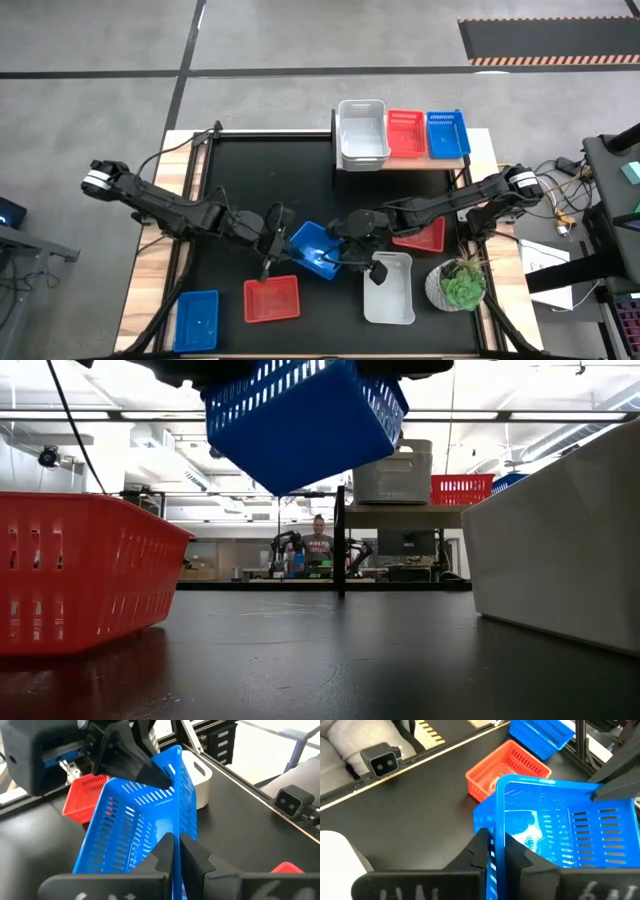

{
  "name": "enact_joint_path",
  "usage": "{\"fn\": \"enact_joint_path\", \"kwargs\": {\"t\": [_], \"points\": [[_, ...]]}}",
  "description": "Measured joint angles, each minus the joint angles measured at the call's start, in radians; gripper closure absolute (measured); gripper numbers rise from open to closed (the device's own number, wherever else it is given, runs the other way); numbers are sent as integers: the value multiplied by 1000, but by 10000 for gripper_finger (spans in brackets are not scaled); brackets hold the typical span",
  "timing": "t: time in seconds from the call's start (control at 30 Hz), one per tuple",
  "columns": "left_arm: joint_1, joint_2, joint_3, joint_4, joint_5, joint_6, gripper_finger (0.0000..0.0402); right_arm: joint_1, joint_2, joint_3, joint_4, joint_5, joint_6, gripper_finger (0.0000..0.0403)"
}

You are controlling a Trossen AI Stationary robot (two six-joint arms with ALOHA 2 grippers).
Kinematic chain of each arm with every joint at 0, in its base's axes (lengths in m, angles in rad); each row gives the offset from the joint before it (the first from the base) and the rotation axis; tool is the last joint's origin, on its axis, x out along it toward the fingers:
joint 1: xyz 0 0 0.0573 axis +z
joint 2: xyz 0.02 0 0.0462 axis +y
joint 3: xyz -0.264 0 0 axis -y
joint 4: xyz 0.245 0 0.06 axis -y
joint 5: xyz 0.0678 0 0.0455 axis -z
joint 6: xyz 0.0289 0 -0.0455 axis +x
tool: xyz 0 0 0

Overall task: Stack baskets on shelf by color
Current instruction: Stack the top blue bin on top of the blue bin on the shelf

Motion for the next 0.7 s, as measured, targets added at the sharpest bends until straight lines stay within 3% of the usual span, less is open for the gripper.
{"fn": "enact_joint_path", "kwargs": {"t": [0.17, 0.5, 0.7], "points": [[0, -3, 0, 5, -2, 9, 387, 0, 0, 0, 3, -1, 1, 394], [0, -3, 0, 10, -4, 12, 273, -1, 0, 1, 12, 5, 36, 394], [0, -18, 0, -2, -4, 72, 237, -1, -1, 1, -7, 4, 84, 394]]}}
